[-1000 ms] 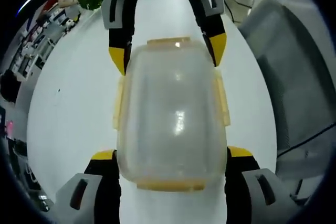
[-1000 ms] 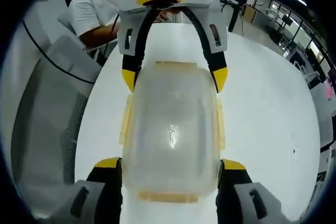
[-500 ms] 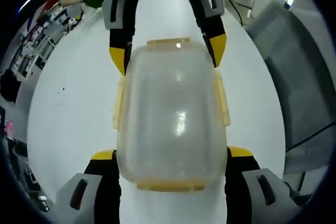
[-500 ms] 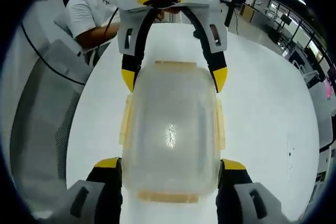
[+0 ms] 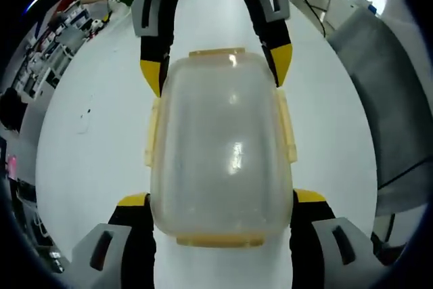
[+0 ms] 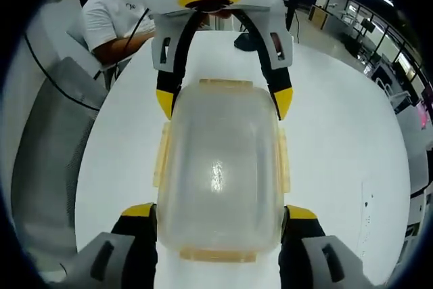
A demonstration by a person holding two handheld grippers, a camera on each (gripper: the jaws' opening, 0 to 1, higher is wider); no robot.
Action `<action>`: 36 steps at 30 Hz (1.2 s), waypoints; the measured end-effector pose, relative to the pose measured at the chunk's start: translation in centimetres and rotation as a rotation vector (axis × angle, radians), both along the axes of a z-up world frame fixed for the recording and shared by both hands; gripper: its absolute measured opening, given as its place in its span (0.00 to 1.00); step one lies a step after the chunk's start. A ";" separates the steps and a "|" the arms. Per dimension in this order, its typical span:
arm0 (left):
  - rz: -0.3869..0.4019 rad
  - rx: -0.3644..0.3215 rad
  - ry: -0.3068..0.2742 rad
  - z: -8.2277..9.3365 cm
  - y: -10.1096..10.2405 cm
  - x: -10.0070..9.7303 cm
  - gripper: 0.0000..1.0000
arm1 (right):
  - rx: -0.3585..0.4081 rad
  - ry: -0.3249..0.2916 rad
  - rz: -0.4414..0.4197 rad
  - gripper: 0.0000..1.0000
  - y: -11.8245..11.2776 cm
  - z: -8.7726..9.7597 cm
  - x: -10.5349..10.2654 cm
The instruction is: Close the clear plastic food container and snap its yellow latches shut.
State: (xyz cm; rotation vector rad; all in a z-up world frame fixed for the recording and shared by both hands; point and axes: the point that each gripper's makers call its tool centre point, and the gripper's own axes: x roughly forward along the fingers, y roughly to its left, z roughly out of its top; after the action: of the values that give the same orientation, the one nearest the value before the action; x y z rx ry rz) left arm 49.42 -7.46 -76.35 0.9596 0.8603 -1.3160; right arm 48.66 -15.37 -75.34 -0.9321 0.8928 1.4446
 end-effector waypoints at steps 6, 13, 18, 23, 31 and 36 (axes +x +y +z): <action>0.002 0.004 0.005 0.0 0.1 0.6 0.80 | 0.002 -0.001 0.001 0.73 0.1 0.0 0.5; 0.004 0.004 0.006 0.0 0.1 0.6 0.81 | -0.005 -0.006 -0.005 0.74 0.0 0.0 0.5; 0.003 0.004 0.005 0.0 0.1 0.6 0.81 | -0.014 -0.011 -0.010 0.74 0.0 0.0 0.6; 0.003 -0.001 -0.001 0.0 0.0 0.6 0.81 | -0.016 -0.018 -0.021 0.74 0.0 0.0 0.5; 0.023 0.001 -0.066 0.8 0.4 1.2 0.92 | 0.020 -0.028 -0.037 0.74 -0.4 1.3 0.6; 0.071 -0.033 -0.048 1.3 0.7 0.9 0.99 | 0.029 -0.059 -0.074 0.92 -0.1 1.8 0.7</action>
State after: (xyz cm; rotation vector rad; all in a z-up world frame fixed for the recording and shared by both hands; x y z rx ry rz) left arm 50.30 -6.76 -75.06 0.9233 0.8269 -1.2383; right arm 49.37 -15.51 -73.53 -0.9070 0.8522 1.3570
